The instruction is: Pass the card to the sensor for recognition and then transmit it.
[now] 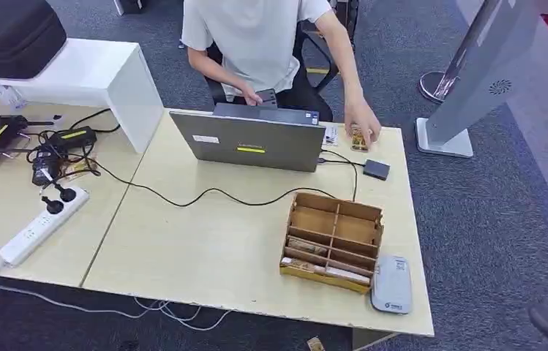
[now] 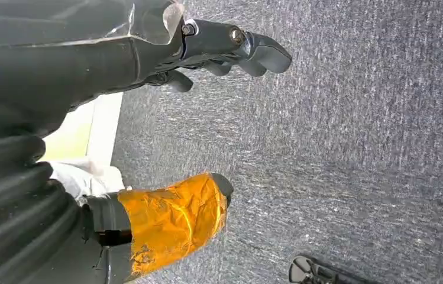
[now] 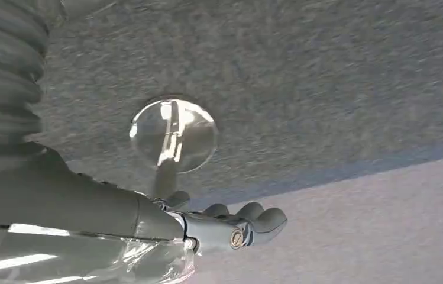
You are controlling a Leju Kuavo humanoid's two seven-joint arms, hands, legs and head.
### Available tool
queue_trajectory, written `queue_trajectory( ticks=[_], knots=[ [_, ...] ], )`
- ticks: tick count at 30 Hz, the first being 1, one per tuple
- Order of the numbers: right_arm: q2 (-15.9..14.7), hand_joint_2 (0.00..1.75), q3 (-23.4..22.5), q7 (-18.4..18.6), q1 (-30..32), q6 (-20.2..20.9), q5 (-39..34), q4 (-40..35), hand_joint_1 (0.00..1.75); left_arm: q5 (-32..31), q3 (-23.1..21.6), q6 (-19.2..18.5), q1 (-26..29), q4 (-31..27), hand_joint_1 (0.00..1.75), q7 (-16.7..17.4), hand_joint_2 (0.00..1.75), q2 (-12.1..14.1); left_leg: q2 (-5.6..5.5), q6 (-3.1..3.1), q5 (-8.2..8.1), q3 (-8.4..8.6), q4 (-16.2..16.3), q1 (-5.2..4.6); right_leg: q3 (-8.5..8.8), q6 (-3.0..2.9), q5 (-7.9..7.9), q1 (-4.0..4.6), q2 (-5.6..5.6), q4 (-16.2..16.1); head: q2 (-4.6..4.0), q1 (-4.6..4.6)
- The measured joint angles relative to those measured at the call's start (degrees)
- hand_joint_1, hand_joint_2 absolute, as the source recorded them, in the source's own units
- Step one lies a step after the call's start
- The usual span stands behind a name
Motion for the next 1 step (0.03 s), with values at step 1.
queue_trajectory(
  ticks=[1],
  knots=[
    [0.0,1.75,-0.3,0.5,0.2,0.0,0.1,0.2,0.00,0.0,0.0,0.0,0.0,0.0,0.00,0.0,1.75,0.0,0.02,0.00,0.00,0.03,0.0,0.00,0.00,0.00,0.00,0.00,0.02,0.0,0.00,0.00]
  ],
)
